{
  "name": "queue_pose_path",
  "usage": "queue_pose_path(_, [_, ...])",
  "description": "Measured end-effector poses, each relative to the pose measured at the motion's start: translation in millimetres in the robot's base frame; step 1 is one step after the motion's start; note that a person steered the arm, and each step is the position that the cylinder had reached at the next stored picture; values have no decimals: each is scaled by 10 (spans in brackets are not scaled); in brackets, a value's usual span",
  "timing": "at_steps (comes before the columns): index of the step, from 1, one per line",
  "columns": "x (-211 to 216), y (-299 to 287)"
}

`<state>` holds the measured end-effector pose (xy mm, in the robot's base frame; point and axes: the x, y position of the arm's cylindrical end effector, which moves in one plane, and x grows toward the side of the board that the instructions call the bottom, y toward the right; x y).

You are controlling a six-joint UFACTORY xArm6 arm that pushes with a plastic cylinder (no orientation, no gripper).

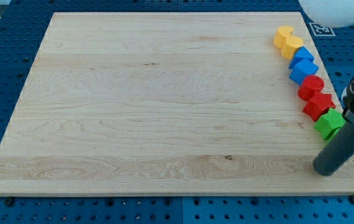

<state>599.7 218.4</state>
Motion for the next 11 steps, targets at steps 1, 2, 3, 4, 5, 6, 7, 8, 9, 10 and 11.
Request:
queue_pose_path(1, [189, -29])
queue_pose_path(2, [191, -51])
queue_pose_path(3, [183, -49])
queue_pose_path(4, [185, -4])
queue_pose_path(5, [188, 173])
queue_pose_path(6, [181, 681])
queue_pose_path(7, [157, 1248])
queue_pose_path(8, [-323, 1262])
queue_pose_path(9, [-839, 1097])
queue_pose_path(10, [-822, 939])
queue_pose_path(11, [-841, 664])
